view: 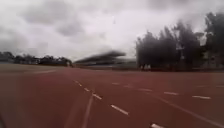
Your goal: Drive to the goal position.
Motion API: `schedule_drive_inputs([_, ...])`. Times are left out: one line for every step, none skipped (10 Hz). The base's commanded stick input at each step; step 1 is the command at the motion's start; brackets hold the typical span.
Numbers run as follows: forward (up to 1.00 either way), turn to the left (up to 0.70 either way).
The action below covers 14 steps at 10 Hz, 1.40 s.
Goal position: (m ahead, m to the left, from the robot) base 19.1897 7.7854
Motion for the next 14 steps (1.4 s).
schedule_drive_inputs([0.70, 0.00])
schedule_drive_inputs([0.70, 0.00])
schedule_drive_inputs([0.70, 0.00])
schedule_drive_inputs([0.70, 0.00])
schedule_drive_inputs([0.70, 0.00])
schedule_drive_inputs([0.70, 0.00])
schedule_drive_inputs([0.70, 0.00])
schedule_drive_inputs([0.70, 0.00])
schedule_drive_inputs([0.70, 0.00])
schedule_drive_inputs([0.70, 0.00])
schedule_drive_inputs([0.70, 0.00])
schedule_drive_inputs([0.70, 0.00])
schedule_drive_inputs([0.70, 0.00])
schedule_drive_inputs([0.70, 0.00])
